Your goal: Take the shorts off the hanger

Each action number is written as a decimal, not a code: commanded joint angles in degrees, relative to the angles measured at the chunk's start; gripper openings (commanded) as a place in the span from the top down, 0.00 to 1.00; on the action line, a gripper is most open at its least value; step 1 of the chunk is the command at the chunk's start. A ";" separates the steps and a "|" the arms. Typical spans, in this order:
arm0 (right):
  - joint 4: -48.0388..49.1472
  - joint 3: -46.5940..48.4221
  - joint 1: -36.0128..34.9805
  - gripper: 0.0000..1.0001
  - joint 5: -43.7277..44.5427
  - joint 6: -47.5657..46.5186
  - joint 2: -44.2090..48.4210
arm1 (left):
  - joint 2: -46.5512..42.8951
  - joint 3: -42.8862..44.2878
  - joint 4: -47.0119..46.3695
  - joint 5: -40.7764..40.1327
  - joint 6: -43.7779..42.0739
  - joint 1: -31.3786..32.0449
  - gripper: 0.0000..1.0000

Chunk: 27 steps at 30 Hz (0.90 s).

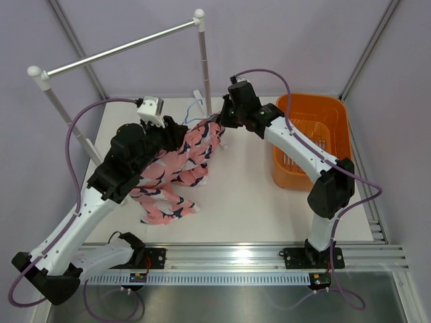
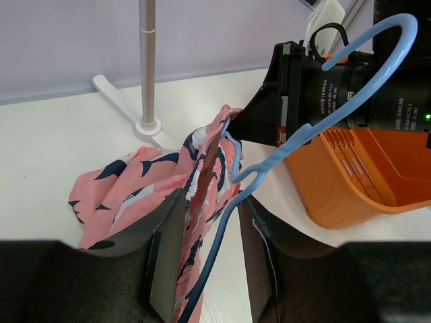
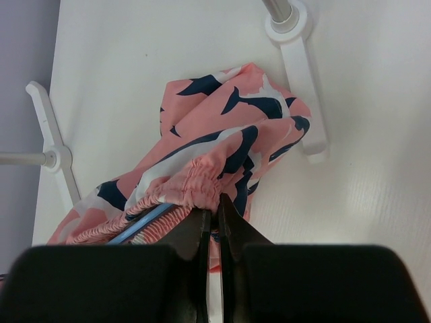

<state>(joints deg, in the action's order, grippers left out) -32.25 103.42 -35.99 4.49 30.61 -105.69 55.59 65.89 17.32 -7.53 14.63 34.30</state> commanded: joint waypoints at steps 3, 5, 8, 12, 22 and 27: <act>0.60 -2.07 3.47 1.00 5.27 -2.40 0.04 | -5.49 0.74 -6.86 -1.87 -0.31 0.15 1.00; 1.49 -3.30 3.82 1.00 5.53 -1.96 1.27 | -5.93 0.12 -7.74 -2.23 -0.22 0.06 1.00; 1.23 -3.31 6.62 1.00 2.91 -1.78 1.71 | -7.25 -0.93 -8.35 -2.75 0.13 0.06 1.00; 1.66 -3.40 7.16 1.00 -0.44 -1.17 2.07 | -9.80 -3.66 -11.51 -4.07 0.13 0.06 1.00; 2.99 -3.76 7.25 1.00 -7.14 -0.99 1.19 | -12.00 -8.23 -19.61 -1.96 1.19 0.06 1.00; 2.28 -2.08 8.56 1.00 -7.39 -0.90 0.31 | -14.10 -7.97 -18.03 -1.96 0.75 0.06 1.00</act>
<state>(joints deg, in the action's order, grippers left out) -28.51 99.66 -31.83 -9.58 31.77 -104.01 46.30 56.18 7.62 -8.25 15.51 34.50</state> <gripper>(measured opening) 0.078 0.402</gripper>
